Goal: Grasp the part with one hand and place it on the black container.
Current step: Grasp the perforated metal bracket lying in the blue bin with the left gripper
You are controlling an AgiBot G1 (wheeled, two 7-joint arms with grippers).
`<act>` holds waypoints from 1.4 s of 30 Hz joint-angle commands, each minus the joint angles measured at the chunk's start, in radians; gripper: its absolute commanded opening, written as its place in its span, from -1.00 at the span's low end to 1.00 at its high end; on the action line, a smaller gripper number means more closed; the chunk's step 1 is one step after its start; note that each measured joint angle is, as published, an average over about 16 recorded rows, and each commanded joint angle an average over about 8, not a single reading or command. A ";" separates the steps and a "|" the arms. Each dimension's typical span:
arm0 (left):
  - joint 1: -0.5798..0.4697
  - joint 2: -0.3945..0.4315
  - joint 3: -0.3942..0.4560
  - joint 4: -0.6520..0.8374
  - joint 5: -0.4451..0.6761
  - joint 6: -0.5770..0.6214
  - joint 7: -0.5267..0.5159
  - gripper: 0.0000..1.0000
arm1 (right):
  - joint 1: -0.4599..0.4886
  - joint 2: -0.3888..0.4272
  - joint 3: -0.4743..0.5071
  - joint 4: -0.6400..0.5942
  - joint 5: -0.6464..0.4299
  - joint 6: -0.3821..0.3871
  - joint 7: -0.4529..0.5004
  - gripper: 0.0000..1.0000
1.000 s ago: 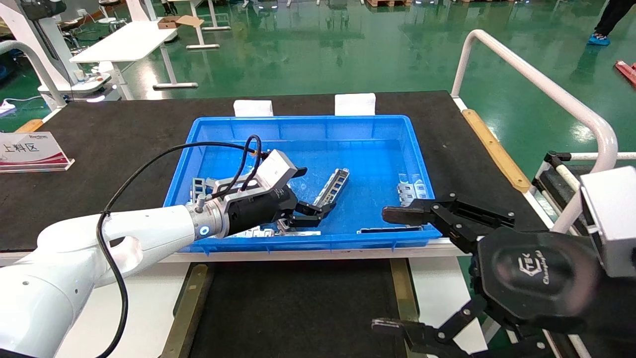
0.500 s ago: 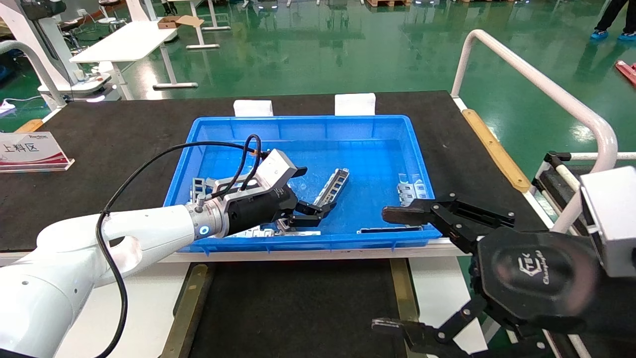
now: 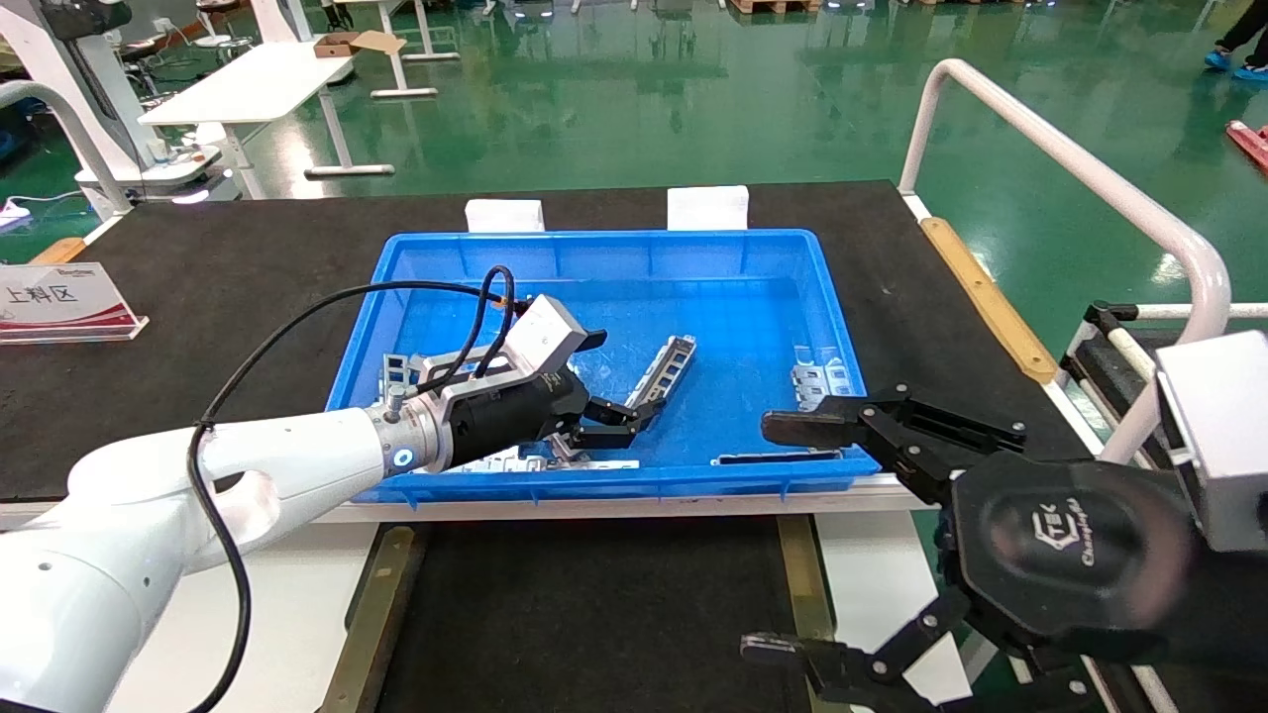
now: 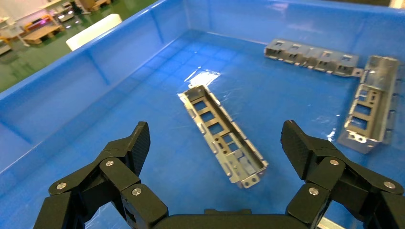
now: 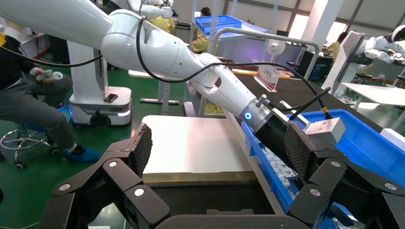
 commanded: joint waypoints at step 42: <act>0.077 0.017 0.202 -0.148 -0.148 -0.234 -0.114 -1.00 | 0.000 0.000 -0.001 0.000 0.000 0.000 0.000 -1.00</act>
